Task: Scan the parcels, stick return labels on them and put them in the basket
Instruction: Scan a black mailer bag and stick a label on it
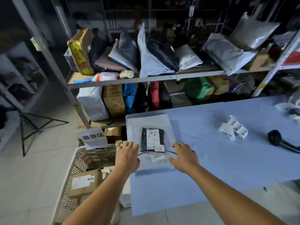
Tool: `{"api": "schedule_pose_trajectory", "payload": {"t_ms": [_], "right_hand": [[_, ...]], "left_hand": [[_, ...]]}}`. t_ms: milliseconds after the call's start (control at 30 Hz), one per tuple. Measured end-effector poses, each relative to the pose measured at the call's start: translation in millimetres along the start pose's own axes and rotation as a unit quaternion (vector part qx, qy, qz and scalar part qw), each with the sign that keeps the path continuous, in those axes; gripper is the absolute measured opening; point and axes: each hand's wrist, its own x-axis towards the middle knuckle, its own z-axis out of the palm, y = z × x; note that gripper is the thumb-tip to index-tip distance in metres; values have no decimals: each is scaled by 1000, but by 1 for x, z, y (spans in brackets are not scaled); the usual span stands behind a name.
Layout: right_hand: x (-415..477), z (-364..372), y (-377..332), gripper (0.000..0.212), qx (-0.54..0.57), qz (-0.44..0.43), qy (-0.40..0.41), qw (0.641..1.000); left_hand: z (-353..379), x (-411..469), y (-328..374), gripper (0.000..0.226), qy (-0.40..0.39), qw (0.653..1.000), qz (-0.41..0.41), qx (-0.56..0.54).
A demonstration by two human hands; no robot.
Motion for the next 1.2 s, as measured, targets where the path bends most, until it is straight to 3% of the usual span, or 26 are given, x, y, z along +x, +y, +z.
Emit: {"api": "schedule_pose_trajectory", "payload": {"t_ms": [167,300,467,533,633,733,900,1200], "right_hand": [[28,10,20,53,69,4,-39,997],[69,28,13,57,167,23,-67,983],[124,55,2,61,273,96,-108,951],[141,63,1,49,321,125,-117,932],[158,68,2,29,381,149,-132,903],[165,68,7,33,400,143,-151,892],[161,49,39,19,383,89,-126,911],[127,-10,203,21,396,73,-86,911]], "left_hand": [[18,17,20,36,-37,997,-59,-36],[41,55,19,42,-57,978,-140,-144],[71,113,21,50,-63,883,-239,-399],[79,127,25,54,-58,831,-275,-481],[92,140,32,33,-57,776,-308,-547],[97,146,41,17,-68,731,-321,-598],[87,147,74,6,-34,717,-301,-628],[59,158,241,14,-18,751,-238,-615]]}}
